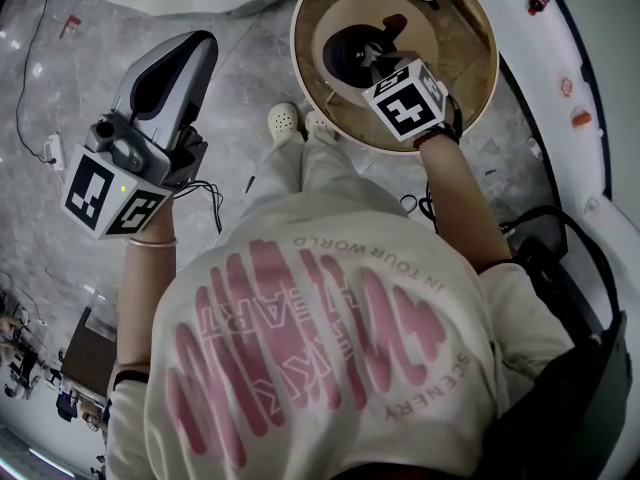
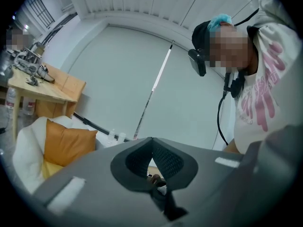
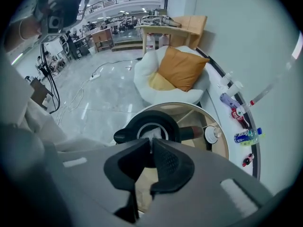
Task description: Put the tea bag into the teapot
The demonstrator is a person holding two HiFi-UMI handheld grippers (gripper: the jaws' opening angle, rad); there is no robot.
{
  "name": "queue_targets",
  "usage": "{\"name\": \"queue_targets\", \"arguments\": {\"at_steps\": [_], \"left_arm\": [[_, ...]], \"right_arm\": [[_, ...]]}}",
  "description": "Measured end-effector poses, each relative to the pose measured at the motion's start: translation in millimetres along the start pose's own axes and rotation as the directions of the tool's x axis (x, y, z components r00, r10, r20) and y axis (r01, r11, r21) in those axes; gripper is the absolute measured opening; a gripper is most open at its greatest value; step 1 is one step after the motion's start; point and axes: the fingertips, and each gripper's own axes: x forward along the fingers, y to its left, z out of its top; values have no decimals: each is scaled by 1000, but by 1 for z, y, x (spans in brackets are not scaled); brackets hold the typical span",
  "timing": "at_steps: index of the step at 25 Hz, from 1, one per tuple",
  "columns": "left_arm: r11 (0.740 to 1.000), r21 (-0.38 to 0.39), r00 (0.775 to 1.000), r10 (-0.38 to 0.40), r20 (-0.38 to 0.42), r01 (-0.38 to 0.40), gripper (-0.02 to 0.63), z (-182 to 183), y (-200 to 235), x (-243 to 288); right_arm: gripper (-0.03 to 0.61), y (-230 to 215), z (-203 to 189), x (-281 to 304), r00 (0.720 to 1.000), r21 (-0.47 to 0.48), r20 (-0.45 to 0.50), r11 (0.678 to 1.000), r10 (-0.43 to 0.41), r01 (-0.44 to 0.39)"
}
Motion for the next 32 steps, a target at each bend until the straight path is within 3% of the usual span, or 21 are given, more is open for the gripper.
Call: {"name": "queue_targets", "arguments": {"at_steps": [21,26,28,32], "left_arm": [[998,-37,999,50,-1,-50,3,-10,3,-7],[998,-39,998,57,-3,-57,3,-12,2,-6],[997,-38,998,60,-2,-60,3,-12,2,-6],[997,-35,998,62,2,-61,3,-8,-1,-7]], "right_arm": [[33,0,8,22,999,9,2,998,55,-55],[65,-1,8,25,998,5,5,998,62,-62],[113,-2,9,25,998,16,13,998,62,-63],[114,0,10,21,997,32,20,997,68,-69]]}}
